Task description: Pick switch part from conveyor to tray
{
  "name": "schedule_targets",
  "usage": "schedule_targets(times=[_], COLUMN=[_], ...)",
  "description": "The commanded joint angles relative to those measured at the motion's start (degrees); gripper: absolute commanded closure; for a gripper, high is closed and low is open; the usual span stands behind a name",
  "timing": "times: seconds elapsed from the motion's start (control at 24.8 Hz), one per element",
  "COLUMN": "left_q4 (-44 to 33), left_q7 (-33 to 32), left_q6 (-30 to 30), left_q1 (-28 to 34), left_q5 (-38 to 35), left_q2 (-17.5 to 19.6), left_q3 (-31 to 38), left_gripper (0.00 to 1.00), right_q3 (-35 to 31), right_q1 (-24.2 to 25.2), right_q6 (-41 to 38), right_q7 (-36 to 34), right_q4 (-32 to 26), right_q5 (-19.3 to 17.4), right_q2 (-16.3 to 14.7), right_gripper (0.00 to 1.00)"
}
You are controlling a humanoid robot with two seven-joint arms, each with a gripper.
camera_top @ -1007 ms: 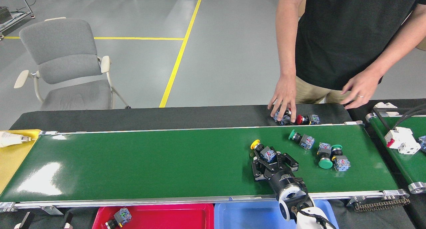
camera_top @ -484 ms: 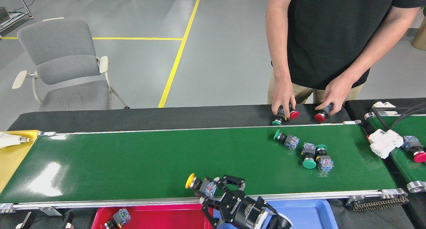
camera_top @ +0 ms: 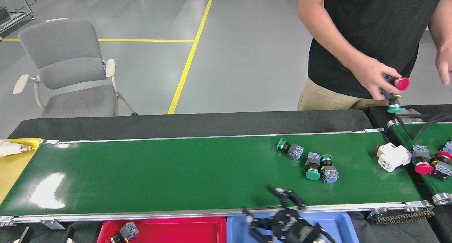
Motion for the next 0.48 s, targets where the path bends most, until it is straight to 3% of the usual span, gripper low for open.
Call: schedule_targets(times=[0.0,0.12,0.24,0.44], left_q4=[-0.73,-0.64,-0.73,-0.64], left_q7=[0.49,0.49,0.49,0.40], left_q6=[-0.49,-0.57,-0.57,-0.57], left_q1=[0.30,-0.05,-0.23,-0.32], left_q5=[0.09,0.09,0.01,0.01], left_q2=[0.77,0.68,0.68,0.77], left_q3=[0.28,-0.42,-0.51,-0.42], left_gripper=[0.00,0.00,0.00,0.00], right_q3=[-1.38,-1.30,-1.12,7.93], right_q1=[1.21,-0.46,-7.92,-15.66], right_q6=[8.63,13.38,13.38,13.90], right_q7=[-4.59,-4.59,-3.63,-0.55], right_q4=[-1.33,-0.89,1.65,9.03], right_q5=[-0.22,-0.22,0.13,0.57], right_q2=[-0.46,-1.08,-2.92,-5.38], right_gripper=[0.02,0.01,0.01,0.01])
